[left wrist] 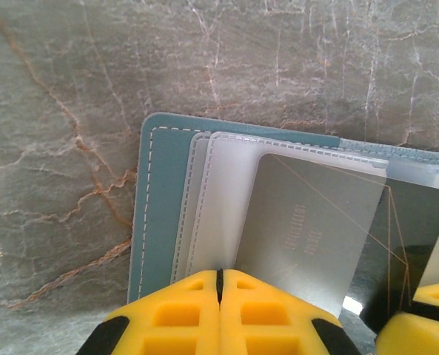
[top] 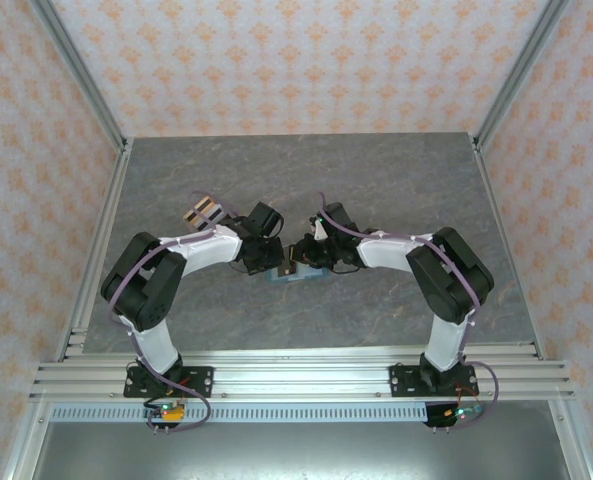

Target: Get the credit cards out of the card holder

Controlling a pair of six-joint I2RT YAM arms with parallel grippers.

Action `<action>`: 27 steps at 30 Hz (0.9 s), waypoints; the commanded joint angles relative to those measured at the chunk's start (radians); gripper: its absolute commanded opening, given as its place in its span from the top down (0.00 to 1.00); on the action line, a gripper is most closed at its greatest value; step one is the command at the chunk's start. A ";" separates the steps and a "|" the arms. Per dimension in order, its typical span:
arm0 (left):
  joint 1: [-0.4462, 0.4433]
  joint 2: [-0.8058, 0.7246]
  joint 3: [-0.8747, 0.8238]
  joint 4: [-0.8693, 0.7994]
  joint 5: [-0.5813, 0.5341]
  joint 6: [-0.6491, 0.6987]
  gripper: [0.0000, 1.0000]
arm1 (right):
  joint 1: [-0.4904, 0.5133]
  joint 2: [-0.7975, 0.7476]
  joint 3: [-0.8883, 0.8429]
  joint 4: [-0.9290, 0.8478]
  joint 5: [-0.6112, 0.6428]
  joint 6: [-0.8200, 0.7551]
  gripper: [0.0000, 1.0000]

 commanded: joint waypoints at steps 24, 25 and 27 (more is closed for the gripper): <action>0.016 -0.041 0.031 -0.070 0.031 -0.001 0.91 | -0.001 -0.192 -0.072 -0.005 0.200 -0.095 1.00; 0.020 -0.053 0.044 -0.077 0.036 0.003 0.90 | -0.001 -0.216 -0.081 -0.005 0.215 -0.100 1.00; 0.028 -0.080 0.064 -0.095 0.040 0.010 0.87 | -0.001 -0.257 -0.097 -0.007 0.240 -0.111 1.00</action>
